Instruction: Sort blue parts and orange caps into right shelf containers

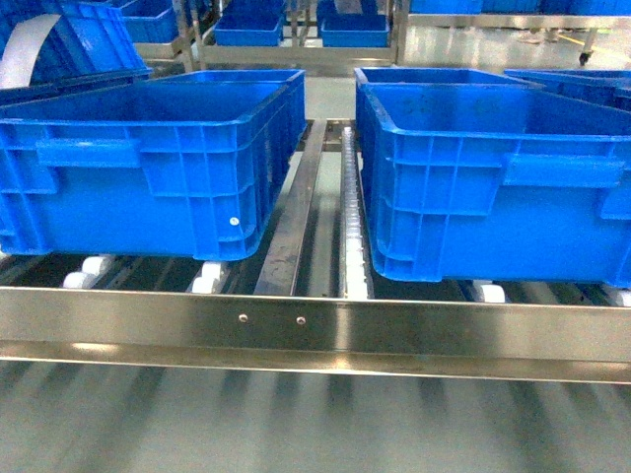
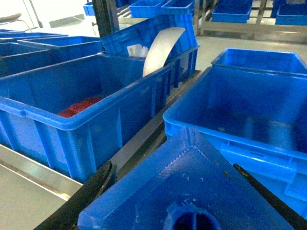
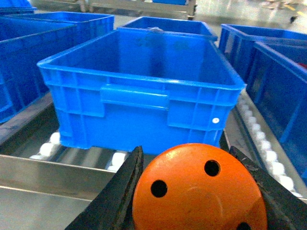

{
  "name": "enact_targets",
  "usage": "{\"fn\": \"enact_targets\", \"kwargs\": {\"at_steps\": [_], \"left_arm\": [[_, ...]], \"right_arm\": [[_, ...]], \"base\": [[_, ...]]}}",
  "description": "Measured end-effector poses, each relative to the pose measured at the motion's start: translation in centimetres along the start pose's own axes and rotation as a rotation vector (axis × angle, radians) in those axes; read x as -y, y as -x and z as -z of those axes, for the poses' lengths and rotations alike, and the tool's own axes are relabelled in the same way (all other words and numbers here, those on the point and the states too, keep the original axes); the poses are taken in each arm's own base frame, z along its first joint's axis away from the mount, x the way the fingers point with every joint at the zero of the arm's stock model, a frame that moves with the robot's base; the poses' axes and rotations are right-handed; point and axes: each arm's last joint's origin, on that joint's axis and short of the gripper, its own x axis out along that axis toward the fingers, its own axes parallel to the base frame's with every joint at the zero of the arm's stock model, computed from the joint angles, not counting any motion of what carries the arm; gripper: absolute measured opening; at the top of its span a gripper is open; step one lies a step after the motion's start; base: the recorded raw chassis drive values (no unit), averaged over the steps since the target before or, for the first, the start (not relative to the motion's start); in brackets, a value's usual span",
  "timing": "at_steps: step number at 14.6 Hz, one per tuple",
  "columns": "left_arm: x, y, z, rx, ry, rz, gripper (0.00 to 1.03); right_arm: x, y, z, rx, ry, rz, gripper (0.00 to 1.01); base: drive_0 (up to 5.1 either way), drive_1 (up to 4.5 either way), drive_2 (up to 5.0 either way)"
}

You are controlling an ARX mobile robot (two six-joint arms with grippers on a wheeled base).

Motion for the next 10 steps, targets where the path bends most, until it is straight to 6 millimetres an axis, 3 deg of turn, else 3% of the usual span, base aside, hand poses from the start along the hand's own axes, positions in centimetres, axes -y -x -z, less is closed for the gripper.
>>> {"fn": "enact_targets", "kwargs": {"at_steps": [3,6,8,10], "left_arm": [[0.0,0.0,0.0,0.000,0.000,0.000,0.62],[0.0,0.0,0.0,0.000,0.000,0.000,0.62],[0.0,0.0,0.0,0.000,0.000,0.000,0.62],[0.0,0.0,0.0,0.000,0.000,0.000,0.62]], "right_arm": [[-0.1,-0.3,-1.5,-0.002,-0.003,0.015,0.44],[-0.1,-2.9,-4.1,0.054,-0.016,0.039,0.44],[-0.4,-6.0,-5.5,0.079,-0.012,0.060,0.44],[-0.7,-12.8,-8.4,0.058,-0.005,0.066,0.44]], "base": [[0.0,0.00,0.0],[0.0,0.00,0.0],[0.0,0.00,0.0],[0.0,0.00,0.0]]}}
